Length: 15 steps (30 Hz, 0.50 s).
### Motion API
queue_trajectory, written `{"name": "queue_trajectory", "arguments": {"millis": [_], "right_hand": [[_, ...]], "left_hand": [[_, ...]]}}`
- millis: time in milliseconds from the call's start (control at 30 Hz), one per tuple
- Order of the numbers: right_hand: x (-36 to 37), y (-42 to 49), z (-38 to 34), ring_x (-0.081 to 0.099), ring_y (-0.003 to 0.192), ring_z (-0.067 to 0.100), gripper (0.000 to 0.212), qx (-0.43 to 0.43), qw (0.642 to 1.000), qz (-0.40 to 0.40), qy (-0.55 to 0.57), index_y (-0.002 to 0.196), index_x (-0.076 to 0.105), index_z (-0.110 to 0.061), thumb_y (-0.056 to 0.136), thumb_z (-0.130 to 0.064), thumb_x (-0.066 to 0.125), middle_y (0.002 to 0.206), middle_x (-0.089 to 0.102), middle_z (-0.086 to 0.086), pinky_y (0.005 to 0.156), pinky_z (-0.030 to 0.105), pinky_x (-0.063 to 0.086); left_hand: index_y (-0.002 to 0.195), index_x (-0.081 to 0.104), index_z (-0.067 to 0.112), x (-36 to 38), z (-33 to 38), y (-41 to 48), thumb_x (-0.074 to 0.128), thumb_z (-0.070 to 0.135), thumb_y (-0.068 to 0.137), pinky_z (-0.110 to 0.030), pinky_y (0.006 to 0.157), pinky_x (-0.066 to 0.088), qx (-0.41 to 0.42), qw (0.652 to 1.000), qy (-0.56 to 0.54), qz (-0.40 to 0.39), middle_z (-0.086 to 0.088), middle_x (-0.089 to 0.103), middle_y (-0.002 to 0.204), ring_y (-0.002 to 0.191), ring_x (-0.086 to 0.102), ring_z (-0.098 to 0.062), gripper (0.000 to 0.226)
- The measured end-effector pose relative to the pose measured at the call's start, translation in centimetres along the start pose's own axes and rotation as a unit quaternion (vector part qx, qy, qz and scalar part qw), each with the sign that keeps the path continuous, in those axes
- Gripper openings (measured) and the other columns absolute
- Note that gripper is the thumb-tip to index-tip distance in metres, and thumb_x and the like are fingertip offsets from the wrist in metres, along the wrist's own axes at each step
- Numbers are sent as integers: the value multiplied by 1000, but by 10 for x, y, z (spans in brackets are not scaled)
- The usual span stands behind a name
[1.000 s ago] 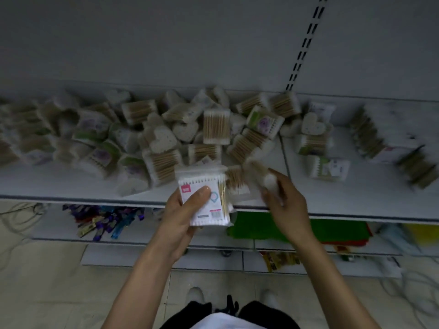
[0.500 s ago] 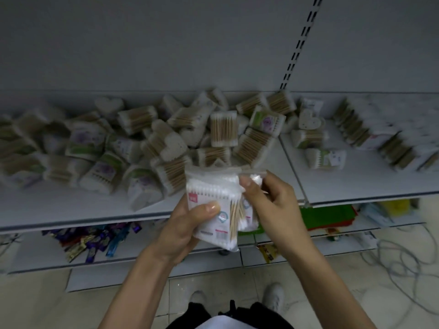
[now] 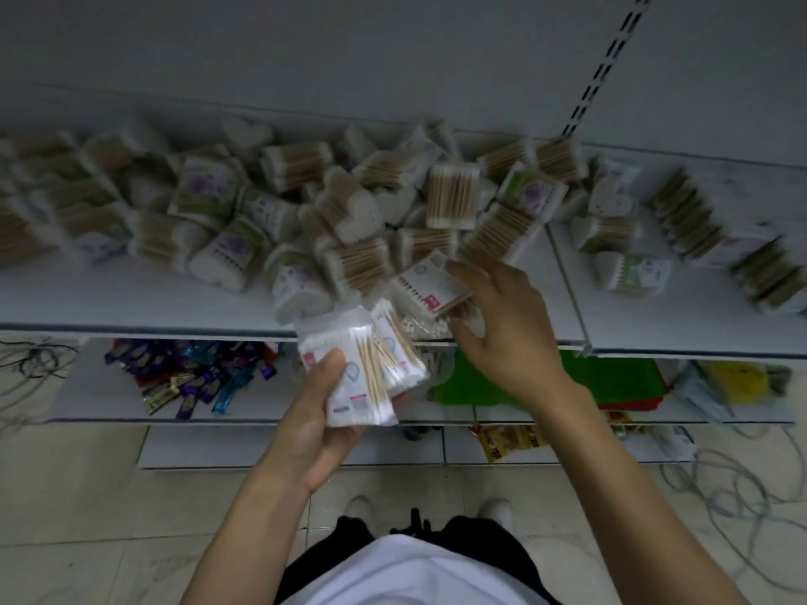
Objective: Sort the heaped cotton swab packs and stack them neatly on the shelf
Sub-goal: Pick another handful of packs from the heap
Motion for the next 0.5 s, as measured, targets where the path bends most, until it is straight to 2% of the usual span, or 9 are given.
{"name": "queue_trajectory", "arguments": {"millis": [67, 133, 200, 267, 333, 400, 433, 500], "right_hand": [[8, 8, 4, 46, 125, 37, 50, -37, 998, -50, -6, 131, 56, -19, 82, -27, 60, 138, 50, 15, 100, 51, 40], [12, 14, 9, 55, 118, 37, 41, -43, 998, -51, 13, 119, 66, -16, 81, -28, 58, 128, 60, 15, 96, 53, 44], [8, 16, 9, 61, 109, 35, 33, -53, 998, -16, 18, 111, 71, -14, 84, -28, 58, 119, 65, 16, 93, 48, 47], [0, 13, 5, 63, 103, 31, 30, -71, 996, 42, 31, 108, 72, -11, 90, -27, 54, 114, 67, 15, 89, 38, 49], [-12, 7, -1, 62, 95, 21, 24, -24, 988, 79, 133, 100, 71, -12, 94, -24, 52, 104, 69, 9, 80, 27, 48], [-23, -4, -9, 58, 83, 7, 16, 51, 957, 98, 269, 84, 64, -20, 92, -27, 52, 90, 64, -4, 70, 20, 43], [-27, -10, -14, 56, 78, 3, 16, 82, 936, 91, 331, 77, 59, -23, 90, -31, 53, 84, 61, -11, 67, 17, 41], [-31, -22, -32, 59, 74, 3, 18, 100, 893, 31, 438, 72, 60, -21, 85, -33, 57, 81, 63, -11, 64, 17, 44]], "left_hand": [[103, 77, 19, -1, 6, -1, 97, 44, 30, -49, 85, 56, 16, 1000, -19, -7, -12, 67, 120, 107, 65, -29, 80], [104, 76, 21, -1, 8, -3, 97, 45, 31, -47, 82, 57, 32, 999, -23, -11, -10, 67, 120, 108, 65, -28, 80], [108, 74, 21, -1, 8, -5, 97, 45, 31, -46, 82, 57, 40, 999, -30, -4, -9, 67, 121, 111, 64, -28, 83], [117, 68, 19, -3, 4, -5, 97, 44, 31, -50, 97, 48, 41, 998, -39, 5, -9, 63, 127, 123, 55, -29, 94], [118, 66, 19, -3, 1, -5, 97, 44, 32, -52, 107, 36, 37, 998, -42, -2, -9, 61, 130, 131, 47, -30, 95], [113, 71, 20, -2, -2, -4, 97, 43, 32, -54, 111, 32, 34, 999, -42, -9, -11, 60, 131, 132, 45, -32, 88], [113, 71, 19, 0, -2, -4, 97, 42, 33, -54, 112, 31, 32, 998, -44, -16, -11, 59, 131, 132, 45, -32, 86], [114, 71, 18, 5, -3, -4, 96, 42, 38, -50, 109, 37, 28, 997, -54, -47, -12, 61, 128, 126, 50, -31, 84]]}}
Point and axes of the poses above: each hand's wrist, its own y-axis towards the middle knuckle, its own x-axis out of the palm, z = x × y, the point moved 3 cm from there along y, towards the middle knuckle
